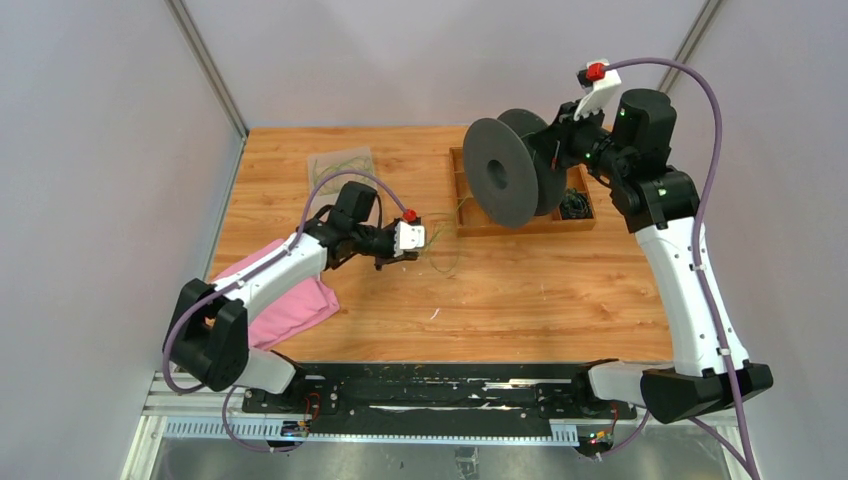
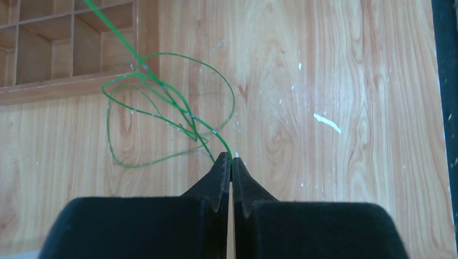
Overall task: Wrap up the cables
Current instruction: Wrap the cable around the cable reel.
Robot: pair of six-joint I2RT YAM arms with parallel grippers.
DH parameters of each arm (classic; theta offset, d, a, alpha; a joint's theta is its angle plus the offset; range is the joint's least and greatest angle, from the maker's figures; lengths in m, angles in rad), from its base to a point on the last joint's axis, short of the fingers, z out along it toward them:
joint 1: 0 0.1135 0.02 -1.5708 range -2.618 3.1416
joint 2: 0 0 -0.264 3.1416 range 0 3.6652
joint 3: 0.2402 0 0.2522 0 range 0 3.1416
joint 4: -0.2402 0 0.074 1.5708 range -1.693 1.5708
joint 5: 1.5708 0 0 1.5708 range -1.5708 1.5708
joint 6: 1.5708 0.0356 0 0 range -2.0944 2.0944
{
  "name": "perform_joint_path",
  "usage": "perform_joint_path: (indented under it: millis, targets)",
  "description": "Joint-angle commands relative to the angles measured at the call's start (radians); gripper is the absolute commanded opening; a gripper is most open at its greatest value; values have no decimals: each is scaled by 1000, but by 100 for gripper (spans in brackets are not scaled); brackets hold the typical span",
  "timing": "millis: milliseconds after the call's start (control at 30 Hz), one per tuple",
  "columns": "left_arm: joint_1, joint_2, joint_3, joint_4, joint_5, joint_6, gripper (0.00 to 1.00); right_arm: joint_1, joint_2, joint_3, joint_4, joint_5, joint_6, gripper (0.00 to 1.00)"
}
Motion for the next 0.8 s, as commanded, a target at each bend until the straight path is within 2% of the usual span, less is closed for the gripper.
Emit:
perform_joint_path:
  millis: [0,200,467,633,767]
  targets:
    - [7,-54,51,-311,-90,239,0,-20,-16,65,27,121,-20,1]
    - [7,-117,76,-551,-202,381,0,-20,-14,87,7,233,-42,1]
    - [6,-156,141,-795,-332,445,1,-21,0,120,-5,327,-70,1]
    - [4,-178,196,-910,-384,484,10,-21,6,120,4,311,-75,1]
    - [6,-177,225,-910,-315,497,20,-21,4,94,24,246,-58,1]
